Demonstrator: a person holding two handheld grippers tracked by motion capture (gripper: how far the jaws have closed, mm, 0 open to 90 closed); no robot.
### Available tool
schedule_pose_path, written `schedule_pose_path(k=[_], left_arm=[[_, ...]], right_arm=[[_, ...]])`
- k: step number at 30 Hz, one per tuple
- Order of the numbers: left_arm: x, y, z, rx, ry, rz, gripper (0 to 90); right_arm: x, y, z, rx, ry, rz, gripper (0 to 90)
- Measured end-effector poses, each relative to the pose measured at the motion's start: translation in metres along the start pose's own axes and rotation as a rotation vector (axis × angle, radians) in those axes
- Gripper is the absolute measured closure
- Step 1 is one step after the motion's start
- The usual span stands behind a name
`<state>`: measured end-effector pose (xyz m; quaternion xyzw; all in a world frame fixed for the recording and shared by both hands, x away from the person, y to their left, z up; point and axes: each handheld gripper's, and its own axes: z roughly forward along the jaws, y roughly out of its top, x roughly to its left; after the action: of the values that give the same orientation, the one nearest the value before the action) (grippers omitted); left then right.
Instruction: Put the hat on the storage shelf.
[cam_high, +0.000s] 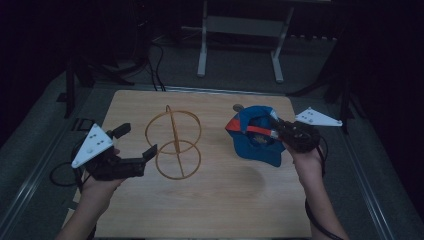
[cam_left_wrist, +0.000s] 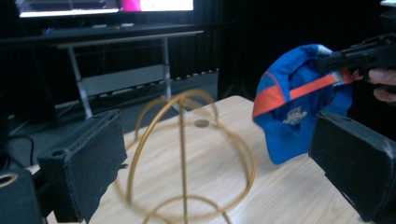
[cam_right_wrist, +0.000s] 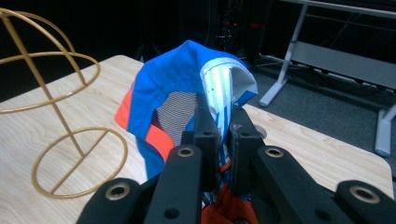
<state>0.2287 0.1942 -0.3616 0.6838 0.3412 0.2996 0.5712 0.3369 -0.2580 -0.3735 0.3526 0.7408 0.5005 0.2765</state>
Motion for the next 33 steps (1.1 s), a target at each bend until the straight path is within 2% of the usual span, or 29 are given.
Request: schedule_pose_path(k=[3, 7, 10, 13, 15, 17, 21, 25, 28, 29, 33], left_arm=[[-0.009, 0.014, 0.015, 0.010, -0.030, 0.031, 4.2], [-0.018, 0.024, 0.037, 0.036, -0.063, 0.044, 4.3], [-0.023, 0.029, 0.054, 0.051, -0.086, 0.059, 4.7], [-0.028, 0.033, 0.070, 0.069, -0.131, 0.078, 5.2], [-0.034, 0.036, 0.082, 0.091, -0.162, 0.115, 6.2], [-0.039, 0.038, 0.092, 0.109, -0.178, 0.127, 6.2], [-0.049, 0.041, 0.112, 0.141, -0.187, 0.133, 6.2], [-0.058, 0.042, 0.128, 0.143, -0.200, 0.144, 6.2], [-0.063, 0.041, 0.139, 0.153, -0.223, 0.129, 6.2], [-0.065, 0.041, 0.144, 0.170, -0.221, 0.124, 6.9], [-0.072, 0.041, 0.158, 0.191, -0.243, 0.129, 7.2]], right_arm=[[0.004, 0.002, -0.004, -0.007, 0.006, -0.008, 84.4], [0.008, 0.004, -0.009, -0.020, 0.011, -0.017, 84.4], [0.010, 0.006, -0.013, -0.029, 0.014, -0.024, 84.4], [0.012, 0.007, -0.017, -0.036, 0.033, -0.024, 84.4], [0.015, 0.007, -0.019, -0.042, 0.039, -0.033, 84.4], [0.018, 0.008, -0.021, -0.048, 0.047, -0.040, 84.4], [0.025, 0.008, -0.024, -0.052, 0.061, -0.056, 84.4], [0.031, 0.009, -0.027, -0.059, 0.077, -0.070, 84.4], [0.036, 0.009, -0.030, -0.065, 0.091, -0.079, 84.4], [0.037, 0.009, -0.031, -0.064, 0.093, -0.082, 84.4], [0.043, 0.009, -0.035, -0.070, 0.114, -0.093, 84.4]])
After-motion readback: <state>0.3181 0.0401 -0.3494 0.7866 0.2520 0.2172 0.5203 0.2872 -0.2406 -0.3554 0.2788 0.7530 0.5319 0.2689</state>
